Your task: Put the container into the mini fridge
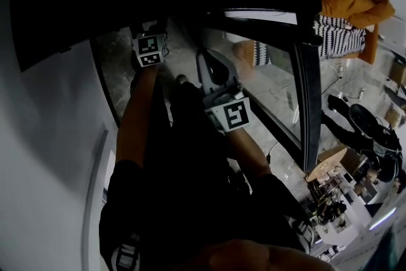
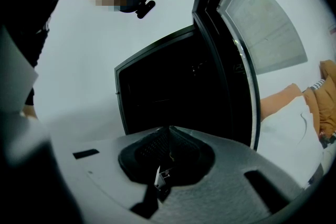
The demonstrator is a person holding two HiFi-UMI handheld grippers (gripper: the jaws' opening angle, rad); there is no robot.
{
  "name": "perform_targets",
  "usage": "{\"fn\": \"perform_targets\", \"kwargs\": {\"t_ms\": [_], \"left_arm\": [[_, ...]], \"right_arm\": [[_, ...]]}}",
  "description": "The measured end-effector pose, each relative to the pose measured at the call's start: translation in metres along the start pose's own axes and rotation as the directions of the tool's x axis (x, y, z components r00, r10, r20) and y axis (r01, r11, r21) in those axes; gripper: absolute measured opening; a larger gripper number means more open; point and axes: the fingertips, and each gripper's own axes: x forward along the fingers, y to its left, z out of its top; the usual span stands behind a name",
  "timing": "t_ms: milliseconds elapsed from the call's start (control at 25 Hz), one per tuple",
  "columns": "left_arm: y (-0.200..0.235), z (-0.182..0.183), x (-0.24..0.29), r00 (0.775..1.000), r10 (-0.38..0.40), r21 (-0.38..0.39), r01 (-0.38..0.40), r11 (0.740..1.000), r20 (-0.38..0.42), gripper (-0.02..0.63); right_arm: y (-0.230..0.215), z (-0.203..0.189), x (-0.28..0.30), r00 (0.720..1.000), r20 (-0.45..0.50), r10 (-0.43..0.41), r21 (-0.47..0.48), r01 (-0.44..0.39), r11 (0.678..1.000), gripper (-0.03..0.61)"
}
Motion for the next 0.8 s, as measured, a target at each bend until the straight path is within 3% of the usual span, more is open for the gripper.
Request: {"fn": "perform_targets", "kwargs": {"t_ms": [360, 600, 800], "left_arm": [[-0.004, 0.005, -0.007, 1.000, -0.008, 0.004, 0.008, 1.000, -0.002, 0.285], [-0.007, 0.011, -0.035, 0.999, 0.033, -0.004, -0.033, 0.999, -0.017, 0.277], [-0.015, 0.029, -0.087, 0.998, 0.055, -0.033, -0.055, 0.998, 0.003, 0.128]], "right_arm": [[0.002, 0.002, -0.009, 1.000, -0.024, -0.016, 0.018, 0.017, 1.000, 0.002], [0.010, 0.020, -0.021, 1.000, -0.018, 0.002, 0.034, -0.001, 0.999, 0.002], [0.032, 0.036, -0.046, 0.999, -0.045, 0.028, 0.036, -0.026, 0.999, 0.002]]}}
